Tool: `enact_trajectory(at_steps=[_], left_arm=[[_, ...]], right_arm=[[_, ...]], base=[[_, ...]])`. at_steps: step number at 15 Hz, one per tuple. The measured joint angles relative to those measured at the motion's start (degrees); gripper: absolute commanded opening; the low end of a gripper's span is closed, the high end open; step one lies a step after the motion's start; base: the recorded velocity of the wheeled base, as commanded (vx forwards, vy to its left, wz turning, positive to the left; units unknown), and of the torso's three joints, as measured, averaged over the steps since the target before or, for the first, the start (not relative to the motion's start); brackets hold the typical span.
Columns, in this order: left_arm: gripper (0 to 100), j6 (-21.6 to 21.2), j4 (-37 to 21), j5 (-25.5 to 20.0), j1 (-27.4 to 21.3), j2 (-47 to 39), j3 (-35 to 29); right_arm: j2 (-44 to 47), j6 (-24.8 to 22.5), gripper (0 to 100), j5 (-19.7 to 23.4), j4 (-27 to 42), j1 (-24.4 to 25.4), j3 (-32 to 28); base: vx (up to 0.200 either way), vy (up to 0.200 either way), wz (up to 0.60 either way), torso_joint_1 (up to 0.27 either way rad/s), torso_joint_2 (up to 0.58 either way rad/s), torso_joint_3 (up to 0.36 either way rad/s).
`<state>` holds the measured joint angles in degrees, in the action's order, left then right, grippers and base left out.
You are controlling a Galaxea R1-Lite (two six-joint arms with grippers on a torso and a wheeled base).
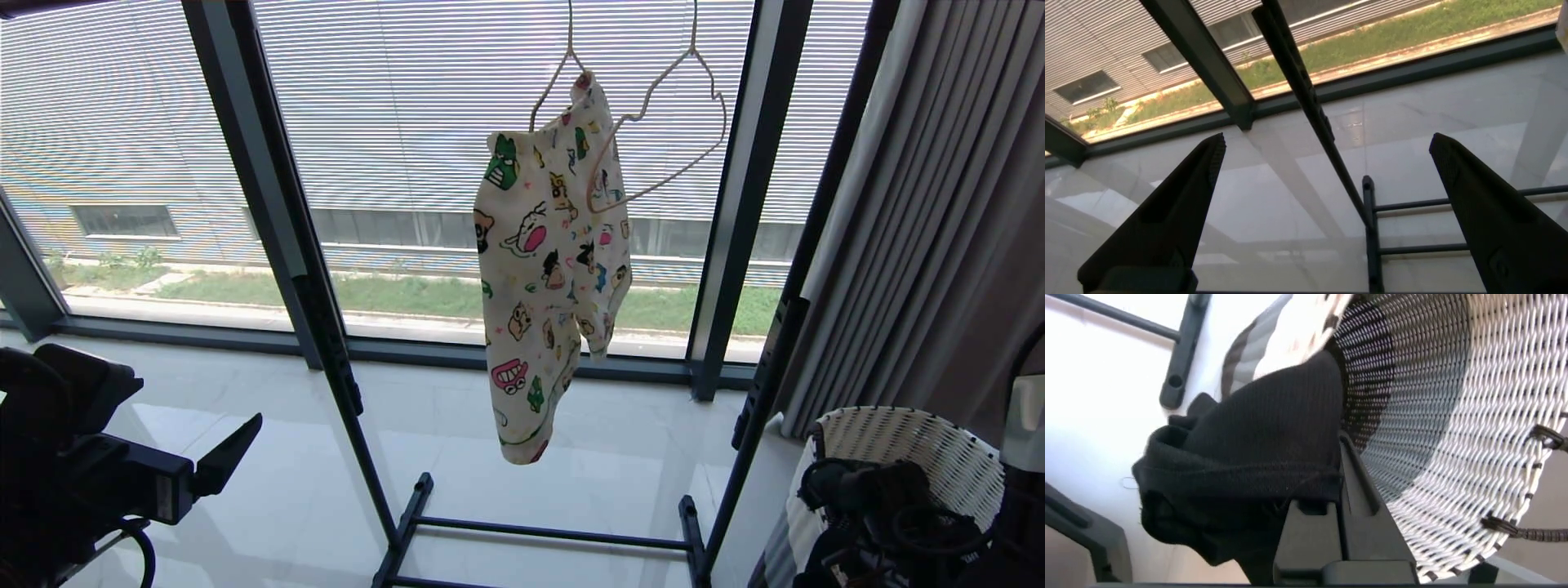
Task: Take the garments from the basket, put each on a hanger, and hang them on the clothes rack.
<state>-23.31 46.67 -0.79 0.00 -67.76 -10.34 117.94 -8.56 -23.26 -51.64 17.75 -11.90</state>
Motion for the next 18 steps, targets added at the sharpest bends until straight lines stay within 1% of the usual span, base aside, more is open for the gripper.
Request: enact_trajectory(at_steps=[2, 3, 4, 7, 9, 12, 13, 15, 17, 18], left_arm=[[100, 0.0, 0.0, 0.0, 0.0, 0.0, 0.5], [100, 0.0, 0.0, 0.0, 0.0, 0.0, 0.7], [100, 0.0, 0.0, 0.0, 0.0, 0.0, 0.9], [100, 0.0, 0.0, 0.0, 0.0, -0.1, 1.2], [100, 0.0, 0.0, -0.1, 0.0, -0.2, 1.2], [100, -0.1, 0.0, -0.1, 0.0, -0.4, 1.3], [100, -0.2, -0.1, -0.1, 0.0, -0.5, 1.4], [100, -1.6, -0.1, 0.0, 0.0, -0.5, 2.0], [100, -1.9, -0.1, 0.0, 0.0, -0.4, 2.5], [100, -1.8, 0.0, 0.0, 0.0, -0.4, 2.5]], right_arm=[[-3.9, -1.9, 0, 1.2, 0.5, 0.7, -0.2], [-6.8, -3.2, 0, 1.6, 1.9, 0.9, -0.9], [-9.4, -4.0, 0, 1.8, 5.3, 1.0, -2.2], [-18.9, -4.9, 0, 4.2, 26.2, 1.5, -12.6], [-24.8, -5.1, 0, 6.6, 38.5, 2.0, -21.7], [-30.6, -5.1, 0, 7.7, 49.6, 4.0, -33.8], [-31.8, -5.1, 0, 7.8, 52.0, 5.0, -37.2], [-33.6, -5.1, 0, 7.9, 56.2, 7.4, -43.4], [-34.4, -5.2, 0, 7.9, 58.2, 9.2, -46.5], [-34.6, -5.2, 0, 7.9, 58.4, 9.8, -47.2]], base=[[0.000, 0.000, 0.00, 0.000, 0.00, 0.000], [0.000, 0.000, 0.00, 0.000, 0.00, 0.000], [0.000, 0.000, 0.00, 0.000, 0.00, 0.000], [0.000, 0.000, 0.00, 0.000, 0.00, 0.000], [0.000, 0.000, 0.00, 0.000, 0.00, 0.000], [0.000, 0.000, 0.00, 0.000, 0.00, 0.000], [0.000, 0.000, 0.00, 0.000, 0.00, 0.000], [-0.200, 0.000, 0.00, 0.000, 0.00, 0.000], [-0.200, 0.000, 0.00, 0.010, 0.01, 0.000], [-0.200, 0.000, 0.00, -0.007, 0.01, -0.002]])
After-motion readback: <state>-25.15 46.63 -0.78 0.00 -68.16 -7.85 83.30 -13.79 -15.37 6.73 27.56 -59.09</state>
